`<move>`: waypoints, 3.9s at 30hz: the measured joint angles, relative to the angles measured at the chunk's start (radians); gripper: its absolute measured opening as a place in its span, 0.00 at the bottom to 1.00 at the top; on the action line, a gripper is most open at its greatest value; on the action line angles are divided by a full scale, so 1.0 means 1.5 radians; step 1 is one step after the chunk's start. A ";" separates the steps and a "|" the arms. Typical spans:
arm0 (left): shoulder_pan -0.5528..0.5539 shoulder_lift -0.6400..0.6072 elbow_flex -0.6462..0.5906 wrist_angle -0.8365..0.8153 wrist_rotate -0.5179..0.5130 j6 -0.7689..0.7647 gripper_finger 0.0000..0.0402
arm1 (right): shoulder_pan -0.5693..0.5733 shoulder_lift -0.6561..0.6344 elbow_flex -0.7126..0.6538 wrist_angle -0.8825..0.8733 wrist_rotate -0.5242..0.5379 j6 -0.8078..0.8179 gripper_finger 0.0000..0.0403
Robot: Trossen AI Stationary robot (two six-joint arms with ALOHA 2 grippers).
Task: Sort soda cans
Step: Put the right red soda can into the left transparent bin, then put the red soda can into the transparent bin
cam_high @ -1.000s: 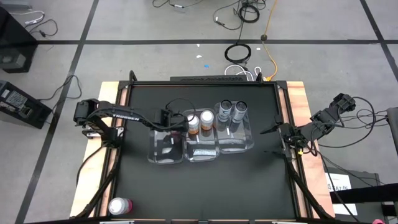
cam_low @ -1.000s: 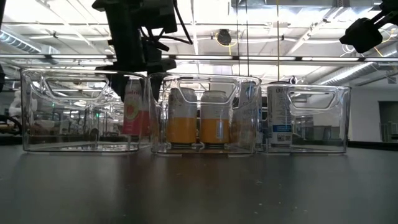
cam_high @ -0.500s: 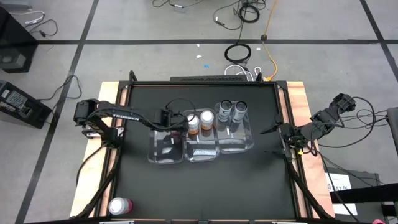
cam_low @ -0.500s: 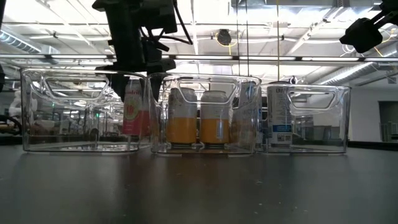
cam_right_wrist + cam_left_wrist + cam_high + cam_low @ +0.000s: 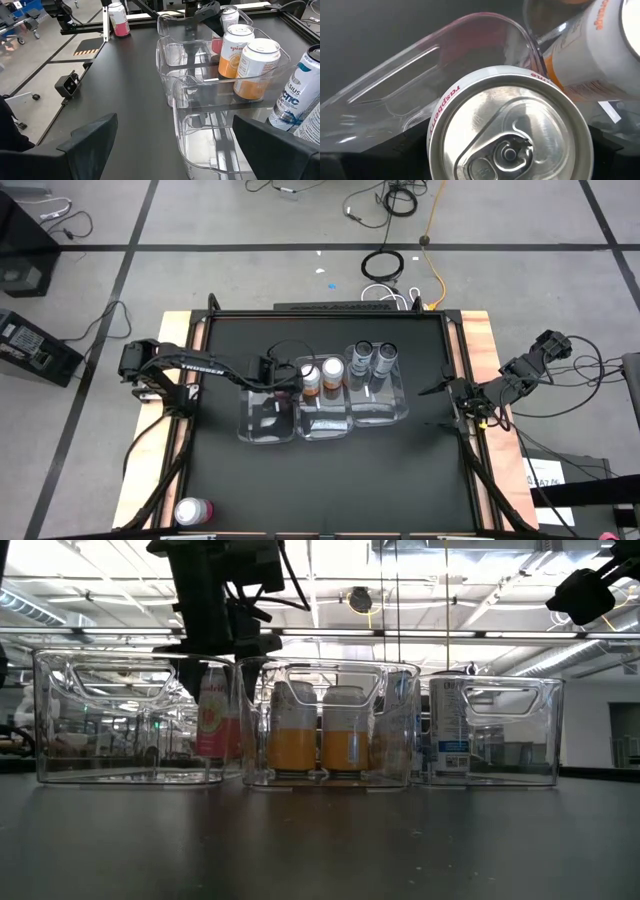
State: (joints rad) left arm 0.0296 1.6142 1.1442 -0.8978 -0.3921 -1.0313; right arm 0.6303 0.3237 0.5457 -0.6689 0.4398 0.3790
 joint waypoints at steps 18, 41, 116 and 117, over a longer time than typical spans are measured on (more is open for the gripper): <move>0.001 0.004 -0.024 0.043 -0.003 -0.006 0.85 | 0.000 0.000 0.000 0.001 0.000 -0.001 0.97; 0.002 0.000 -0.054 0.065 0.042 0.025 0.98 | 0.000 0.000 0.000 0.001 0.000 0.000 0.97; -0.559 -0.172 0.112 -0.257 0.204 -0.507 0.96 | 0.000 0.000 0.000 0.004 -0.035 0.001 0.97; -0.559 -0.172 0.112 -0.256 0.204 -0.507 0.96 | 0.000 0.000 0.000 0.003 -0.035 0.002 0.97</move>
State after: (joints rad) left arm -0.8089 1.3560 1.3128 -1.2819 -0.0866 -1.7919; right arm 0.6300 0.3235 0.5459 -0.6638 0.3866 0.3826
